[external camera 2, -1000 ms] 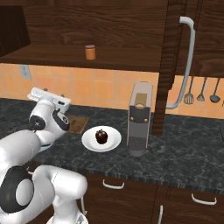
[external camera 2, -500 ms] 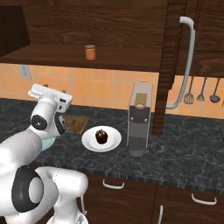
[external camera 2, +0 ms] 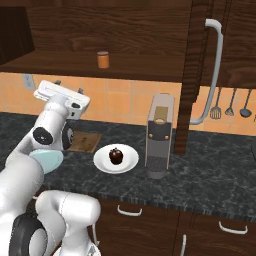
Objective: From the different types of pastries on the counter, select a croissant and place it on the cutting board. Then retrieve a jar of jam from the cabinet and place it alongside the croissant on the cutting board.
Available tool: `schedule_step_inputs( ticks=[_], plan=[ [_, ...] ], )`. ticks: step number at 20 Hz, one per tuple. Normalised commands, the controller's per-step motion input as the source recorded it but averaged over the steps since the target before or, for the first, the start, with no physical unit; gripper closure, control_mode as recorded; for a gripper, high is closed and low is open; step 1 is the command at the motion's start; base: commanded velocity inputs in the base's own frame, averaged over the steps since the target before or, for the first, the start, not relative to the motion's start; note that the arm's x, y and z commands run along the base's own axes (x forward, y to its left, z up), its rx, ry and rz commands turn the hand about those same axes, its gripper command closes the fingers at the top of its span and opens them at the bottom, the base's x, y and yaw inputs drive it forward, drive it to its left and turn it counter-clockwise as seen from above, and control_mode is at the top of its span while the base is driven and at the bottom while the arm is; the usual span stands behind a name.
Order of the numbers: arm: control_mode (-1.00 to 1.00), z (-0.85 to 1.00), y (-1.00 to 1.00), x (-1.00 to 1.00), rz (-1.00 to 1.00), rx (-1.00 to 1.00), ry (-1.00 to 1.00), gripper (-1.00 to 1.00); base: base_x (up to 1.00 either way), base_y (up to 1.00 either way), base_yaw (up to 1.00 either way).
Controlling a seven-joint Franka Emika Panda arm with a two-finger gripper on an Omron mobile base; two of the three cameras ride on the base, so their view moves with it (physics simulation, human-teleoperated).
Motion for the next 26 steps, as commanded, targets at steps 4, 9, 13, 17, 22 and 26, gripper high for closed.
schedule_step_inputs(
  ticks=[4,9,13,17,22,26],
  plan=[
    [-1.00,0.87,-0.67,-0.71,-0.18,-0.03,0.02,-1.00,0.00,0.00,0.00],
    [-1.00,0.99,-0.21,-0.23,-0.06,-0.14,0.20,-1.00,0.00,0.00,0.00],
    [-1.00,0.16,0.03,-0.02,0.00,-0.31,0.25,-1.00,0.00,0.00,0.00],
    [-1.00,-0.04,0.00,0.00,0.00,-0.31,0.43,-1.00,0.00,0.00,0.00],
    [-1.00,0.00,0.00,0.01,0.00,-0.11,0.18,-1.00,0.00,0.00,0.00],
    [-1.00,-0.20,0.00,0.19,0.07,0.09,-0.13,-1.00,0.00,0.00,0.00]
  ],
)
